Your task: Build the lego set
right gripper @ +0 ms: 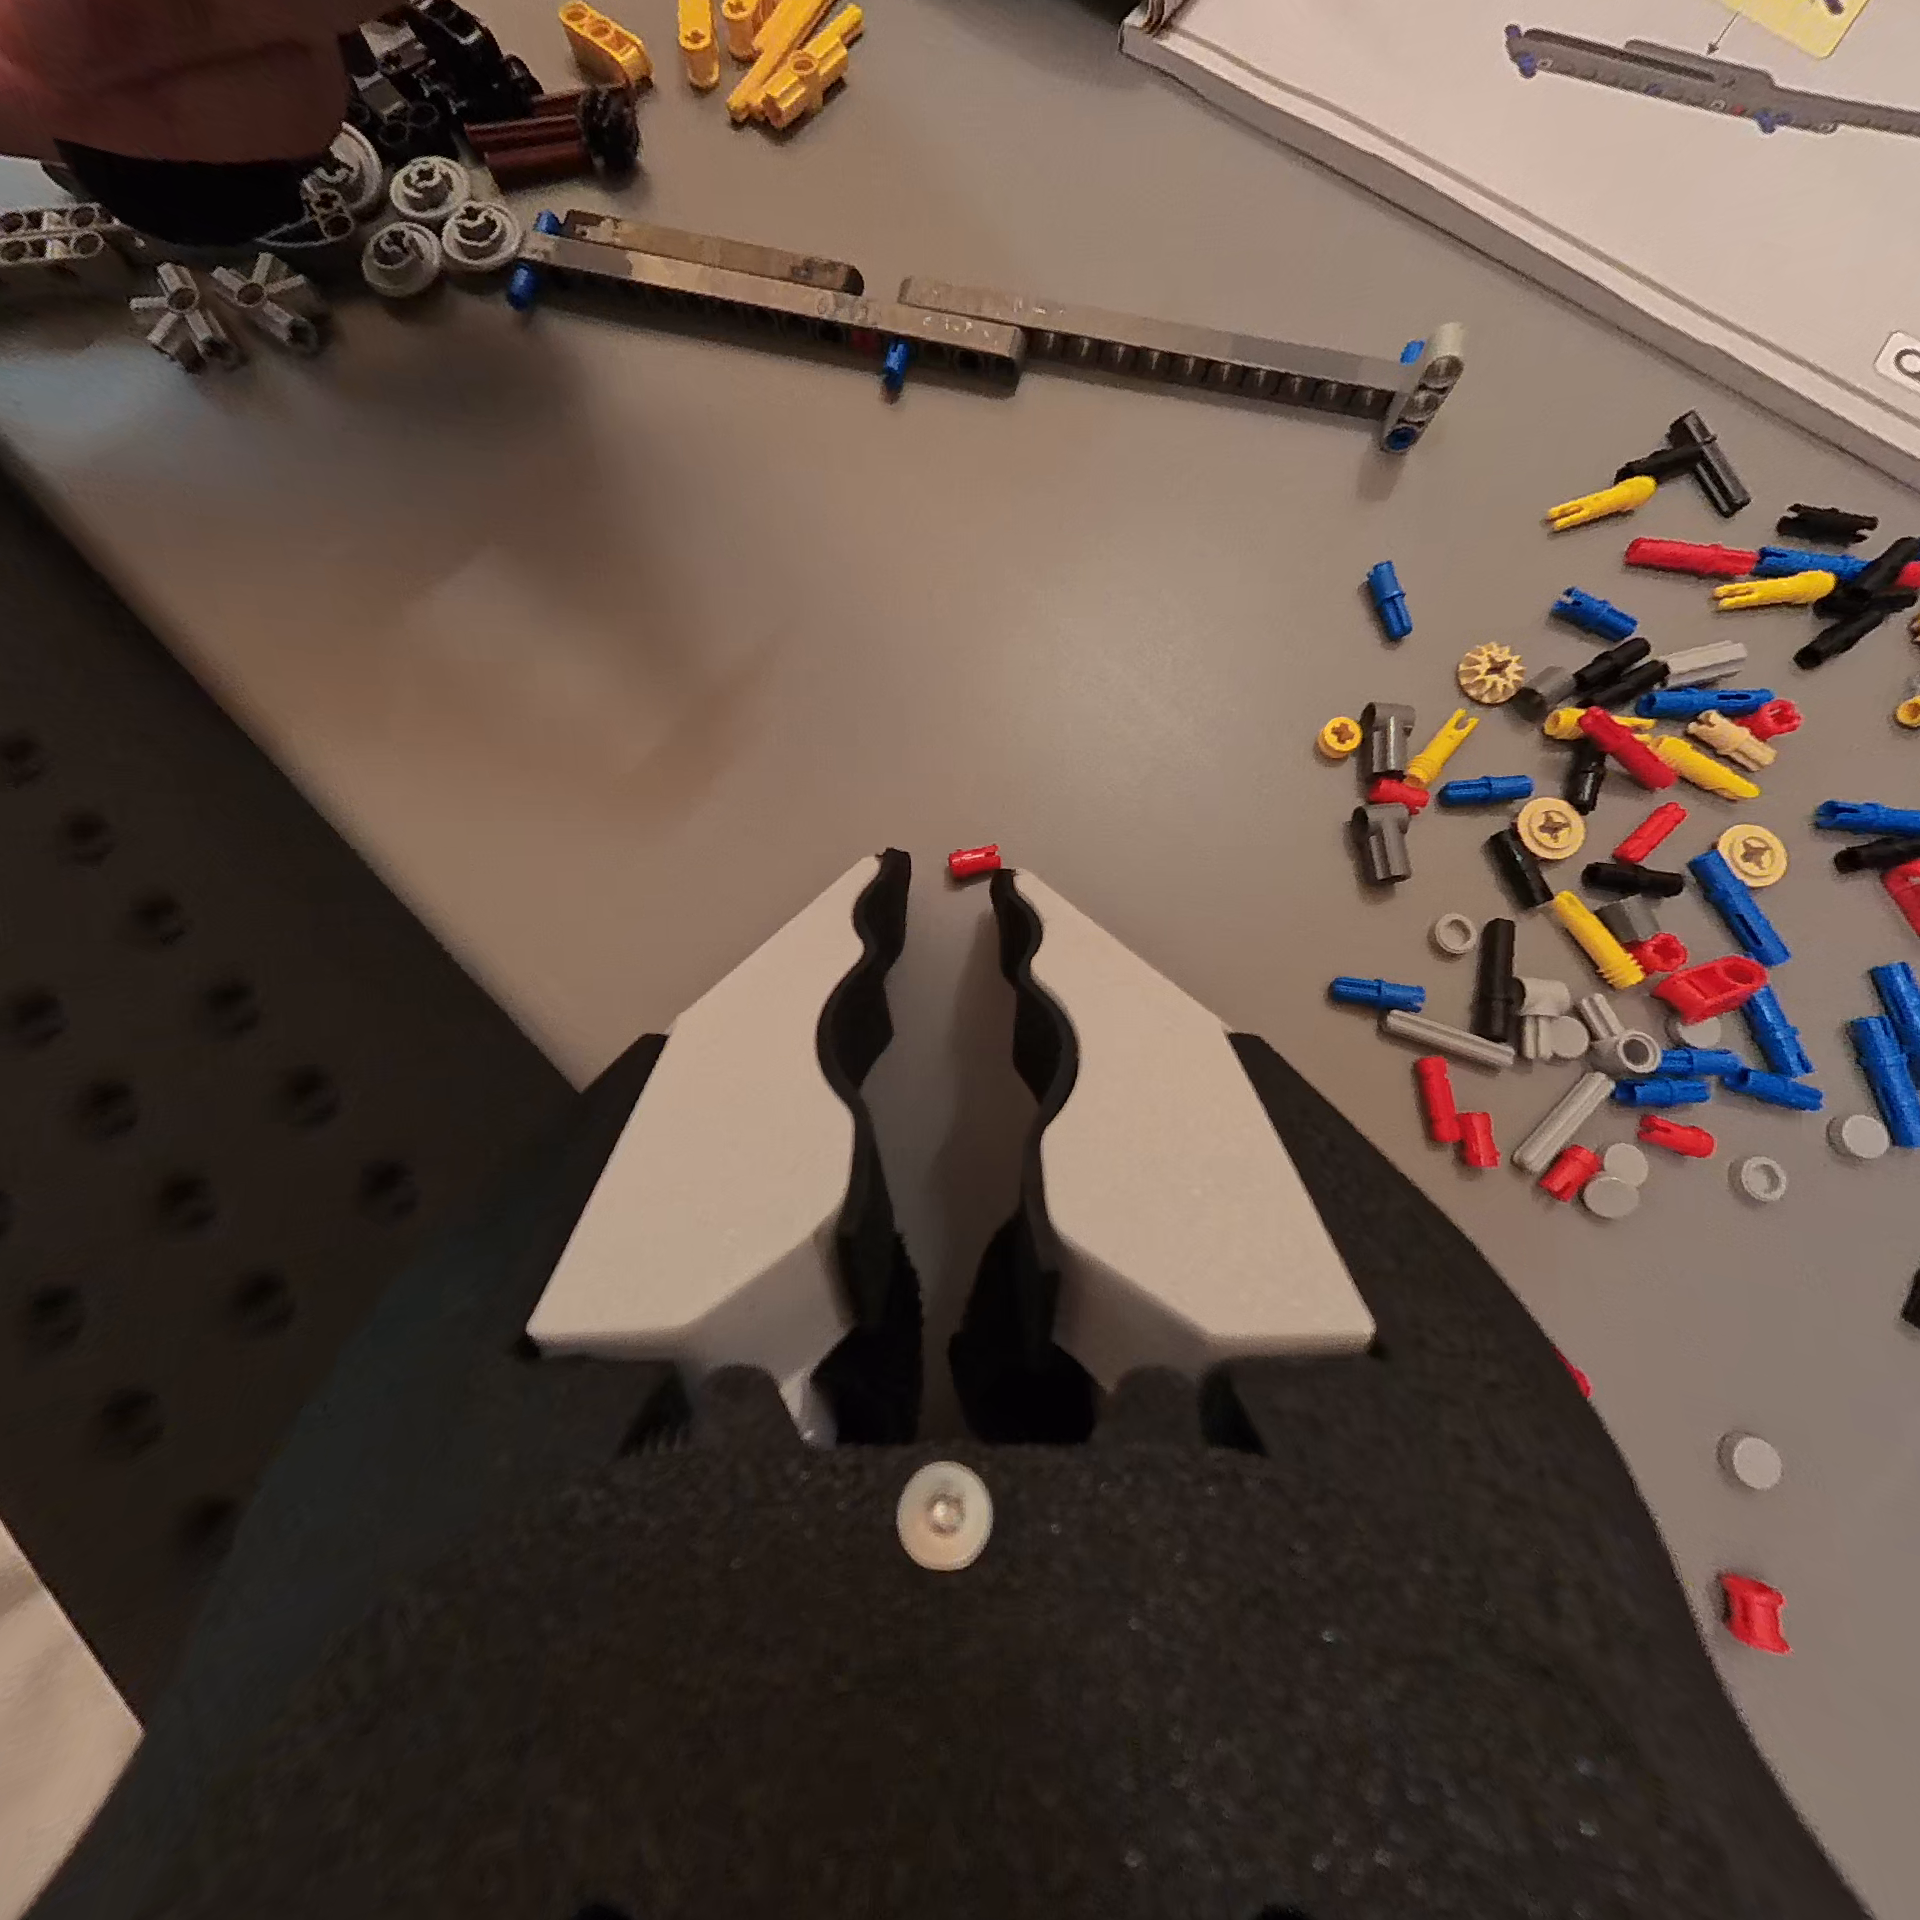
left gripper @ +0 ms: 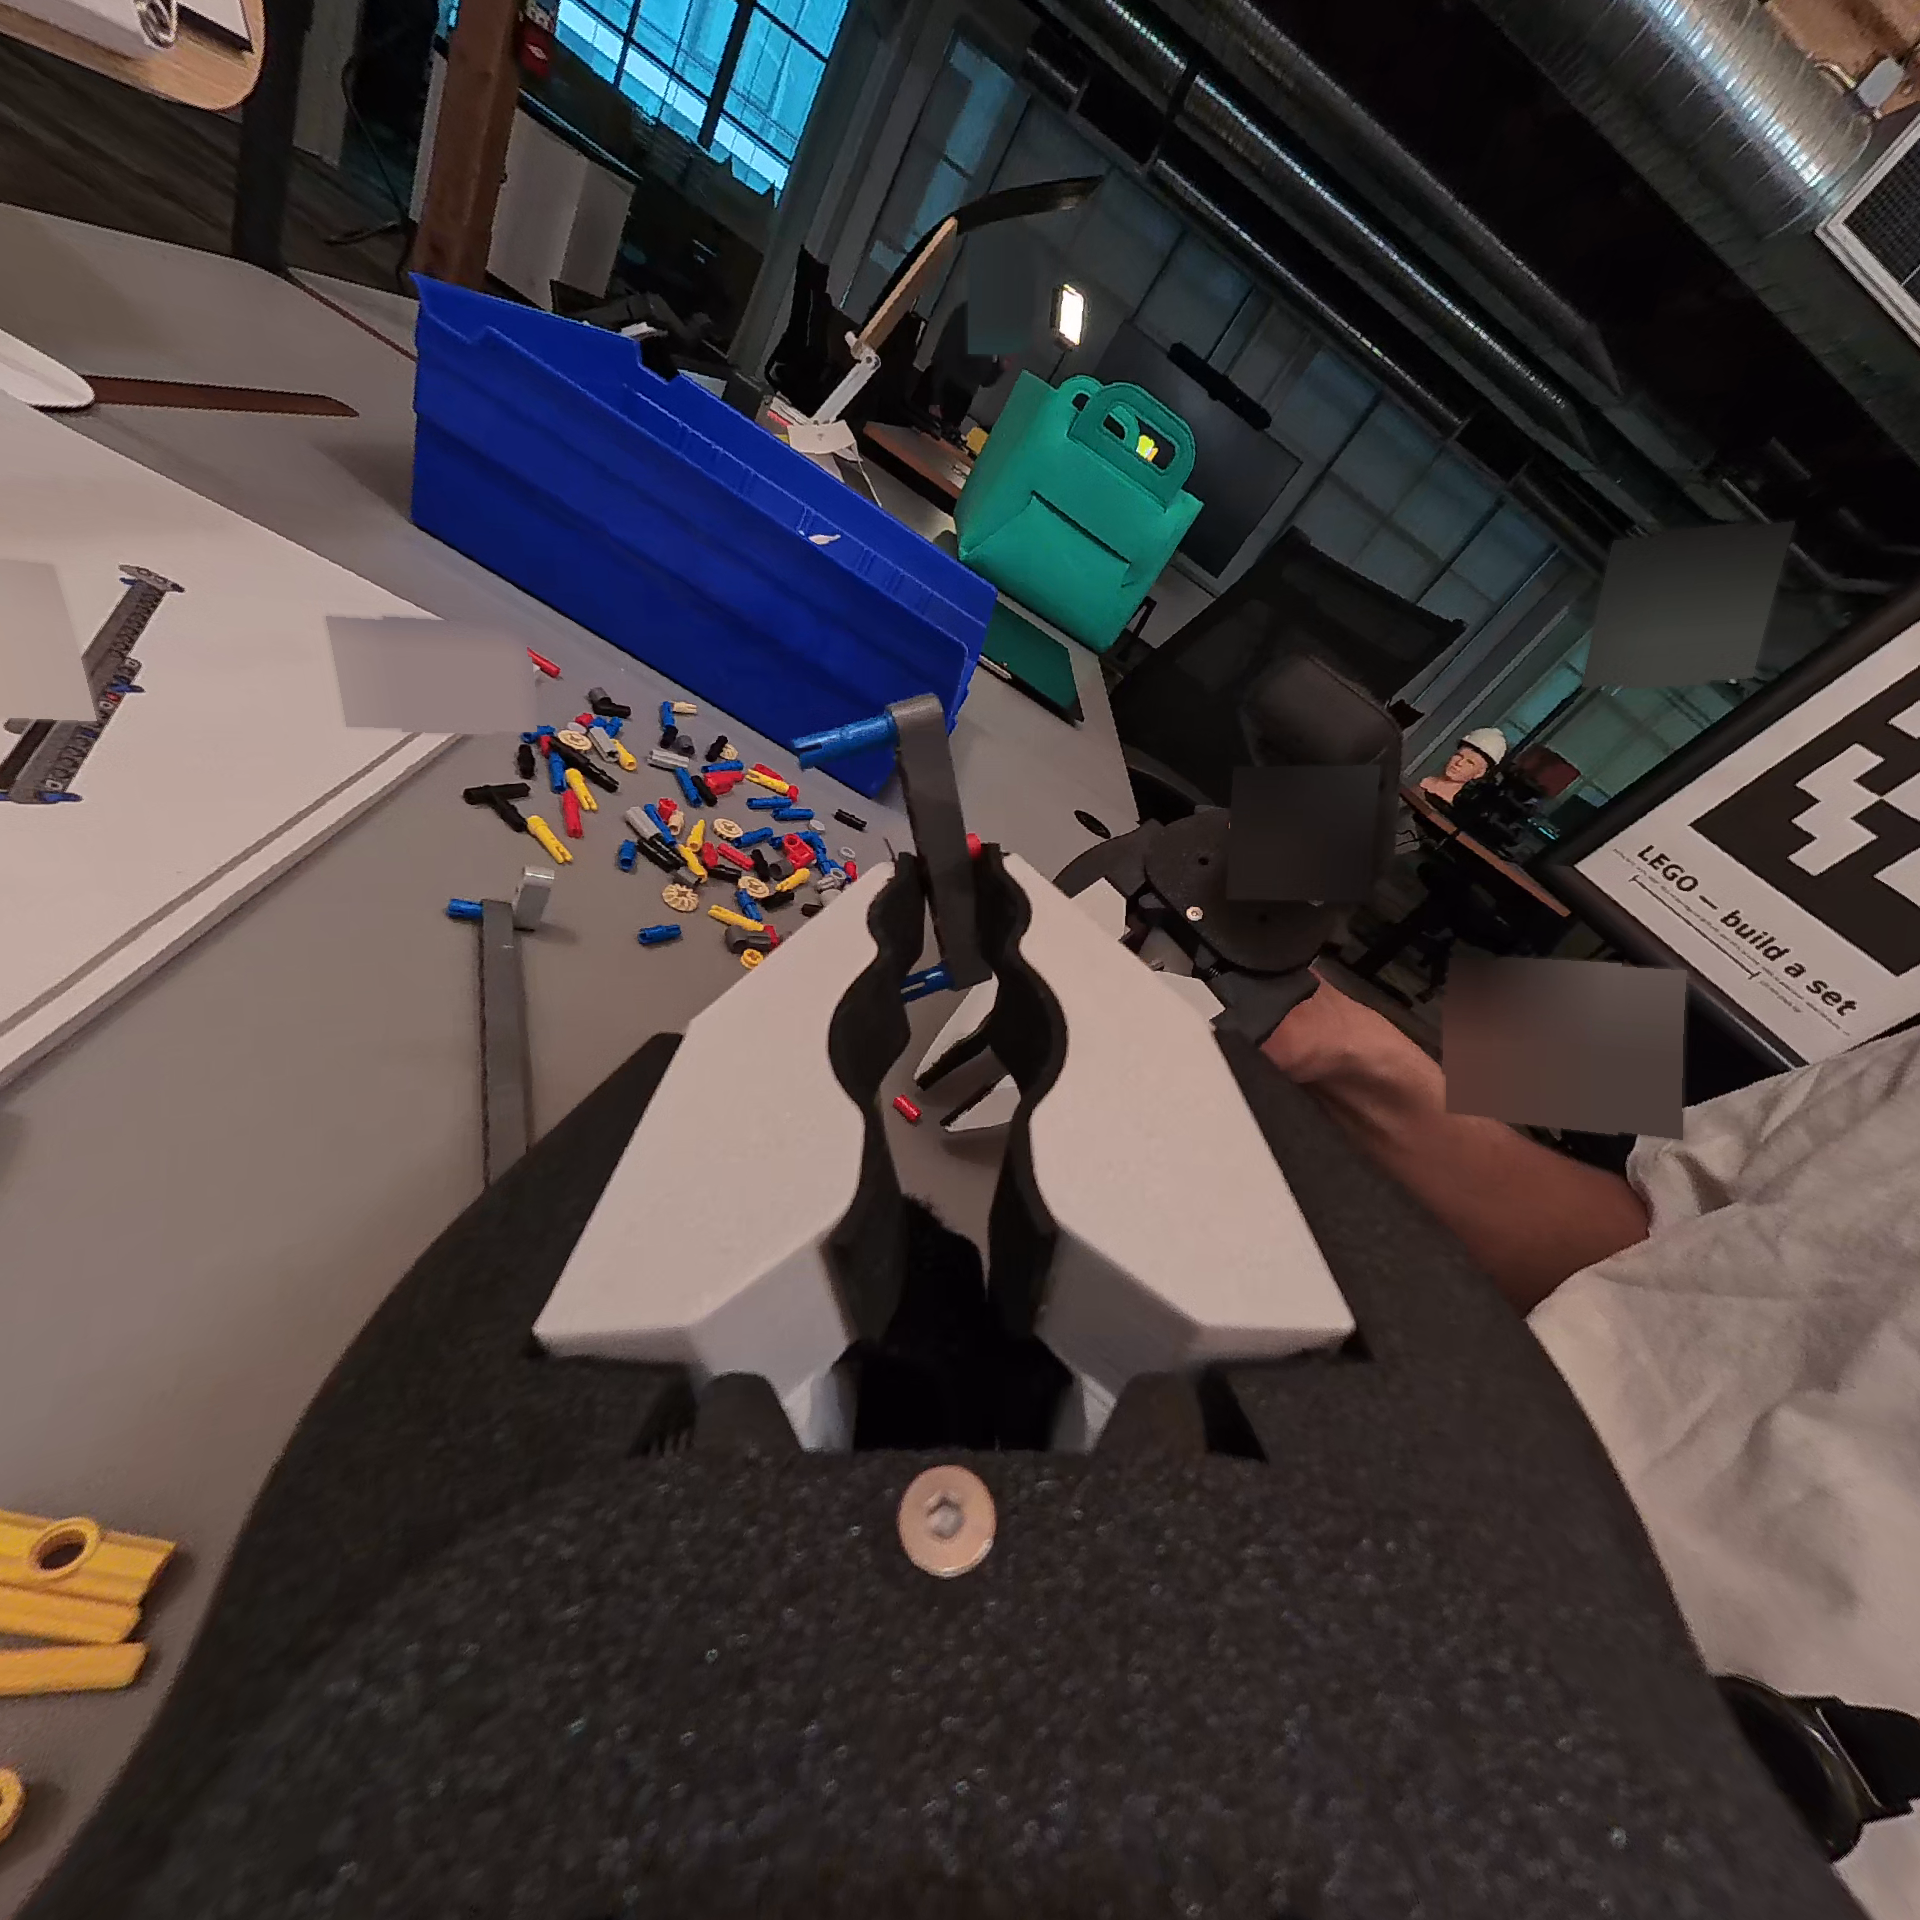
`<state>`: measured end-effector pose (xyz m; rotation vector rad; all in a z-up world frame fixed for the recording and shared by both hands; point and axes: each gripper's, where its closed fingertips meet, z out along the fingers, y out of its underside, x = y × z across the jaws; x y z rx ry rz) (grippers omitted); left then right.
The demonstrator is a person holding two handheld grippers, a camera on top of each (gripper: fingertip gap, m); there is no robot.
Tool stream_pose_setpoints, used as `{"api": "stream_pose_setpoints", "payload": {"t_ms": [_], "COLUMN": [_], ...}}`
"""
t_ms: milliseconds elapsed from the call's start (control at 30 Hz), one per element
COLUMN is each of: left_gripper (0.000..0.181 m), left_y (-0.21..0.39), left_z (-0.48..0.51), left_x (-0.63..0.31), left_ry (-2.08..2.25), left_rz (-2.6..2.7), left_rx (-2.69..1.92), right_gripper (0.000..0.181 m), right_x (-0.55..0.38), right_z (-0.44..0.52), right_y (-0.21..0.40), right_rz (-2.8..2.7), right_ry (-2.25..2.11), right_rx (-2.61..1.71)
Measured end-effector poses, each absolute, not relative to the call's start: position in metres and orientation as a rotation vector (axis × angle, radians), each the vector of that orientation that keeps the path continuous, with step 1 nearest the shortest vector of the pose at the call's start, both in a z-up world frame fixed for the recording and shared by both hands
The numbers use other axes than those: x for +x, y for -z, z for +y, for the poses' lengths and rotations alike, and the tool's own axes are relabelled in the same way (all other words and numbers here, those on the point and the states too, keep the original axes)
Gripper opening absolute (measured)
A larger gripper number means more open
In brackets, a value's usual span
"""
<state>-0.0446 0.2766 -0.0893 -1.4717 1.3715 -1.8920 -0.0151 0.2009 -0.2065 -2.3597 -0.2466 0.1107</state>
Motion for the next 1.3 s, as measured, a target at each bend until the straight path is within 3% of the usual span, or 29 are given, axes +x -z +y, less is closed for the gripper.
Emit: {"api": "stream_pose_setpoints", "payload": {"t_ms": [600,700,800,967,1200,1267,1300], "left_gripper": [0.008,0.008,0.008,0.008,0.008,0.008,0.008], "left_y": [0.096,0.099,0.105,0.107,0.113,0.113,0.113], "left_z": [0.277,0.284,0.302,0.316,0.306,0.304,0.305], "left_x": [-0.043,-0.041,-0.041,-0.042,-0.041,-0.041,-0.041], "left_ry": [1.693,1.456,0.931,0.147,-0.192,-0.210,-0.210], "left_rz": [1.439,1.476,1.551,1.578,1.594,1.591,1.588], "left_rx": [-1.434,-1.367,-1.174,-0.773,-0.514,-0.506,-0.514], "right_gripper": [0.014,0.014,0.016,0.030,0.029,0.008,0.008], "right_x": [-0.016,-0.017,-0.016,-0.026,-0.047,-0.045,-0.044], "right_z": [0.200,0.200,0.204,0.244,0.284,0.288,0.289], "right_y": [0.209,0.210,0.199,0.133,0.100,0.109,0.108], "right_rz": [-0.260,-0.259,-0.245,-0.260,-0.493,-0.538,-0.561], "right_ry": [-0.104,-0.114,-0.127,-0.204,-0.210,-0.188,-0.162], "right_rx": [-2.380,-2.382,-2.326,-2.004,-1.903,-1.960,-1.948]}}
